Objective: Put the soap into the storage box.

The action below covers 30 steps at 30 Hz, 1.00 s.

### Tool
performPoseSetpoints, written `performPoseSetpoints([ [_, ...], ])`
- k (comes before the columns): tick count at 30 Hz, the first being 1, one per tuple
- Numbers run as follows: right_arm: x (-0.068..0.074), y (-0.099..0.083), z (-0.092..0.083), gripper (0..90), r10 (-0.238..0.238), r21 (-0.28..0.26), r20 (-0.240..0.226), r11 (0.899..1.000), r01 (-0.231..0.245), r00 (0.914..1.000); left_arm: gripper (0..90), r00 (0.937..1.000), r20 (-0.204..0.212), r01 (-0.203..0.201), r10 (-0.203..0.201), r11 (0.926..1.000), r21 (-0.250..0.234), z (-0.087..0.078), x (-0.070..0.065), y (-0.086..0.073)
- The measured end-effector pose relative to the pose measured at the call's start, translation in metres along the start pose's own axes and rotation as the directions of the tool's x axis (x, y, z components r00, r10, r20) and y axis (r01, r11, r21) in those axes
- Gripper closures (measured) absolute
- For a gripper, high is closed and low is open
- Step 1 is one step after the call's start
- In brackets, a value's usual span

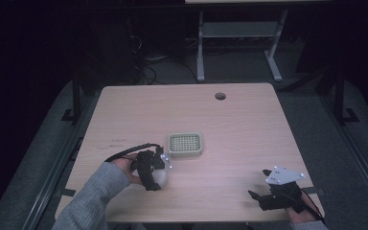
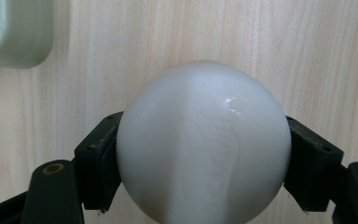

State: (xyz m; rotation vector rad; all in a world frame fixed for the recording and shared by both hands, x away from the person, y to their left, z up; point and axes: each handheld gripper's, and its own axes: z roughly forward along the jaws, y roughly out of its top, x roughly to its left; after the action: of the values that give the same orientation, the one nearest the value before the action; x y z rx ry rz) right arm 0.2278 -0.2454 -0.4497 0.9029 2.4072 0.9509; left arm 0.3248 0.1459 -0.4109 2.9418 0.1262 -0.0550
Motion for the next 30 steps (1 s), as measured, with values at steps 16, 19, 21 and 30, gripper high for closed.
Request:
performPoseSetpoints([
  [16,0.0,0.0,0.0,13.9,-0.001,-0.003,0.0,1.0,0.001,1.0,24.3,0.9999,-0.002,-0.017,0.017,0.9998,0.004,-0.006,0.005,0.008],
  [19,0.0,0.0,0.0,13.9,-0.001,-0.004,0.0,1.0,0.001,1.0,24.3,0.9999,0.006,-0.015,0.015,0.9999,-0.003,-0.007,0.006,0.01],
  [21,-0.001,0.0,0.0,13.9,-0.003,-0.006,0.0,1.0,0.003,1.0,24.3,0.9998,0.0,-0.02,0.02,0.9998,-0.001,-0.008,0.007,0.011],
  [30,-0.001,-0.001,0.0,13.9,0.001,-0.004,-0.001,1.0,-0.001,1.0,24.4,0.9997,-0.001,-0.023,0.023,0.9997,0.005,-0.011,0.01,0.016],
])
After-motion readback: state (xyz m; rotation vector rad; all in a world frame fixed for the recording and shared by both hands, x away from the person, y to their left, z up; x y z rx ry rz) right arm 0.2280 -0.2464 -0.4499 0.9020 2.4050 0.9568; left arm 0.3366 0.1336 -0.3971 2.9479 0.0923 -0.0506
